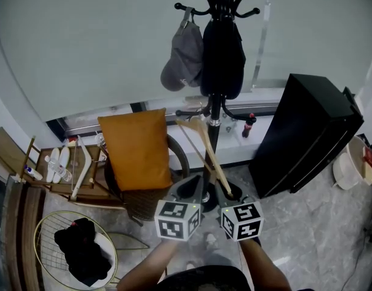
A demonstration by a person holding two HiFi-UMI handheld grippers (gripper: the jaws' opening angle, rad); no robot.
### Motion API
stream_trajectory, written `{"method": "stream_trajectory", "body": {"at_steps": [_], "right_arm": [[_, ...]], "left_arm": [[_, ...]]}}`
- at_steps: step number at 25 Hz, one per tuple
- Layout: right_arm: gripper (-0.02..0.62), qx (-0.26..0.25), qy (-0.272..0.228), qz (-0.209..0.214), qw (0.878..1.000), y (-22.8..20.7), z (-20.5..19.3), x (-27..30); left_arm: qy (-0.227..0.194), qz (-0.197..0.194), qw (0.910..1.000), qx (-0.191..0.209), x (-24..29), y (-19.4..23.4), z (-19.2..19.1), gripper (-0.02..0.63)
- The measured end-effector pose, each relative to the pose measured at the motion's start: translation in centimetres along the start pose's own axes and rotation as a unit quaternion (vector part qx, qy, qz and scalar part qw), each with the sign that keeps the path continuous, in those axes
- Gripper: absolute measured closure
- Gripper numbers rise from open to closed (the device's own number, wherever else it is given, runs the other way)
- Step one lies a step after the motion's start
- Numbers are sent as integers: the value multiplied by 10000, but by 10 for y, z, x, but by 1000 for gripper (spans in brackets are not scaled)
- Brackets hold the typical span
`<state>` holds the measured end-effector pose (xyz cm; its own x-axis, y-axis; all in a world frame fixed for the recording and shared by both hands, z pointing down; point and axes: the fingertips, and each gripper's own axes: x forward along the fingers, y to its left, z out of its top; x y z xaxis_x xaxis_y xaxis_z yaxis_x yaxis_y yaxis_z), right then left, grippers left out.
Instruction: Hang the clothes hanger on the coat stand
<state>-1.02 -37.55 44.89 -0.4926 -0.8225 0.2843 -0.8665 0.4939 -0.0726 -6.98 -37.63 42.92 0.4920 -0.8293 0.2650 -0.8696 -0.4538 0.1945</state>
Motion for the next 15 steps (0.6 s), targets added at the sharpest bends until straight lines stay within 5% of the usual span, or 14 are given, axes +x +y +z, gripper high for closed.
{"method": "stream_trajectory", "body": {"at_steps": [15], "right_arm": [[560, -66, 314, -18, 9995, -20, -19, 35]], "left_arm": [[104, 96, 9999, -43, 23, 17, 0, 601]]}}
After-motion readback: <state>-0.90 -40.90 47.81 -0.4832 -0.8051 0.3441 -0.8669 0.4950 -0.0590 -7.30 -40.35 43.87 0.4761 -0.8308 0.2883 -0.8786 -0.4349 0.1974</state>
